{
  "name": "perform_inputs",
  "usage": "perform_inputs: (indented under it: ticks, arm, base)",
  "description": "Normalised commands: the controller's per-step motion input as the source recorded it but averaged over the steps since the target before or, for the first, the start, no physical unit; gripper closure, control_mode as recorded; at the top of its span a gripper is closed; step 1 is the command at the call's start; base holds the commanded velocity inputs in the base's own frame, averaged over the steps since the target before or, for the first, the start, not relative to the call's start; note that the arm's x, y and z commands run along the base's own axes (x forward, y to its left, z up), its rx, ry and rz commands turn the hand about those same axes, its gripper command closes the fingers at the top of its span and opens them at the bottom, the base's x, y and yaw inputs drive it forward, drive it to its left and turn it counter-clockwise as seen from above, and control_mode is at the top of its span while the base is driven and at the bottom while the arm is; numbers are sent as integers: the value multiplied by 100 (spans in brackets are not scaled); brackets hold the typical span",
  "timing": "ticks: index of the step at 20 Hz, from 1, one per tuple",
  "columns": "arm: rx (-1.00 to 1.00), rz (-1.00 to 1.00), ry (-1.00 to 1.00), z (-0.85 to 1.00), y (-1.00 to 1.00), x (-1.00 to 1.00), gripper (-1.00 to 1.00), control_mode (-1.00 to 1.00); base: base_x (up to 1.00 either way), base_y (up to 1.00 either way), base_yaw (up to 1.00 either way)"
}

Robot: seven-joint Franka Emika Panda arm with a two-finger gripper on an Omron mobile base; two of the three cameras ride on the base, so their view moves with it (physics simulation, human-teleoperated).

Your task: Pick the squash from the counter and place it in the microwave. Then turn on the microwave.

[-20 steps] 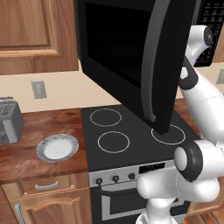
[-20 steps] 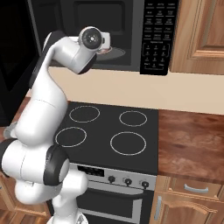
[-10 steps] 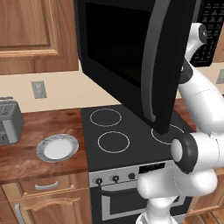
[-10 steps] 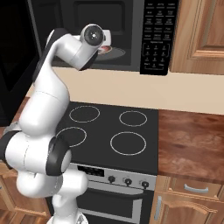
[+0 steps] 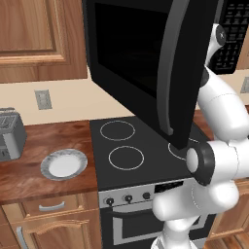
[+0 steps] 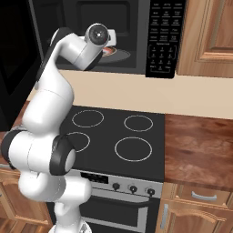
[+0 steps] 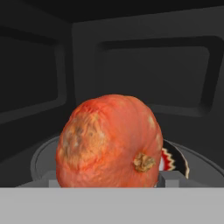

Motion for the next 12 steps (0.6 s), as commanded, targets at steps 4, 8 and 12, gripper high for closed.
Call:
perform_inputs:
  ticks: [4,8,12]
  arm:
    - [-5,0,3,-2,0,16,100,-100]
    - [-2,0,4,-3,1,16,100,-100]
    - [-3,0,7,-1,1,16,100,-100]
  base:
    - [0,0,0]
    - [0,0,0]
    - [0,0,0]
